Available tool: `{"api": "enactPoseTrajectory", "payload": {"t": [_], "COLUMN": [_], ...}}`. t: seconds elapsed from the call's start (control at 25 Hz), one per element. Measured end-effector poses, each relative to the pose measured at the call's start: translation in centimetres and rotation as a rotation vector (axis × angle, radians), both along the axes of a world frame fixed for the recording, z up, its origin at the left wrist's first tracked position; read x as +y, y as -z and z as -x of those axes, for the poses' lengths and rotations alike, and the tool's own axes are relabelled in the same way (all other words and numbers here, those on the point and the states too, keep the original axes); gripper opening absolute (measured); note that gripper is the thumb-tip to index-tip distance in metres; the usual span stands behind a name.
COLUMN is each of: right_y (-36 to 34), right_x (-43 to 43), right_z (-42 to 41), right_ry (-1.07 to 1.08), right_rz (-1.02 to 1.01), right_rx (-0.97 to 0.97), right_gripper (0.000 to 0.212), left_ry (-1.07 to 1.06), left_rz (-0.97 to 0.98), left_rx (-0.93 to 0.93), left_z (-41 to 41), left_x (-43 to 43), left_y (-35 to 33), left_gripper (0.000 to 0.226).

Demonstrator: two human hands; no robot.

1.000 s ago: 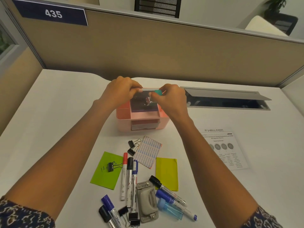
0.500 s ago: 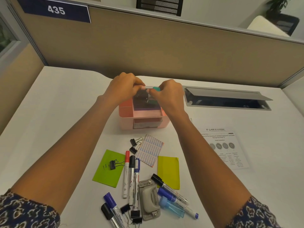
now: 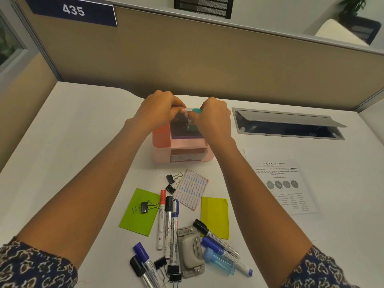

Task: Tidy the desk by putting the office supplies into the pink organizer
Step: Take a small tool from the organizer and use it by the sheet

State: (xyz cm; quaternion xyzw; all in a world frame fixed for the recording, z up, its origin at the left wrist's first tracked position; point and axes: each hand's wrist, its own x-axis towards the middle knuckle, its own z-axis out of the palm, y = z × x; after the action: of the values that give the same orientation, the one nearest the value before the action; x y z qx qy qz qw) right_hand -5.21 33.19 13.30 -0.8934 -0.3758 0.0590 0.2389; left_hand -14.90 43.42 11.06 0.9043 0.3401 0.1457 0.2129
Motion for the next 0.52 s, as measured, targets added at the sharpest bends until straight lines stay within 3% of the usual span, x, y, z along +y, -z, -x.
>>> {"api": "enactPoseTrajectory", "payload": {"t": [0.52], "right_y": [0.4], "right_x": [-1.1], "right_z": [1.6], "right_ry": [0.016], "right_rz": [-0.023], "right_rx": [-0.037], "right_gripper": [0.036], "left_ry": [-0.014], "left_rz": [0.023], "left_rx": [-0.026], "left_z": [0.0], "left_x": [-0.4], "left_y": [-0.3], "left_gripper": [0.026]}}
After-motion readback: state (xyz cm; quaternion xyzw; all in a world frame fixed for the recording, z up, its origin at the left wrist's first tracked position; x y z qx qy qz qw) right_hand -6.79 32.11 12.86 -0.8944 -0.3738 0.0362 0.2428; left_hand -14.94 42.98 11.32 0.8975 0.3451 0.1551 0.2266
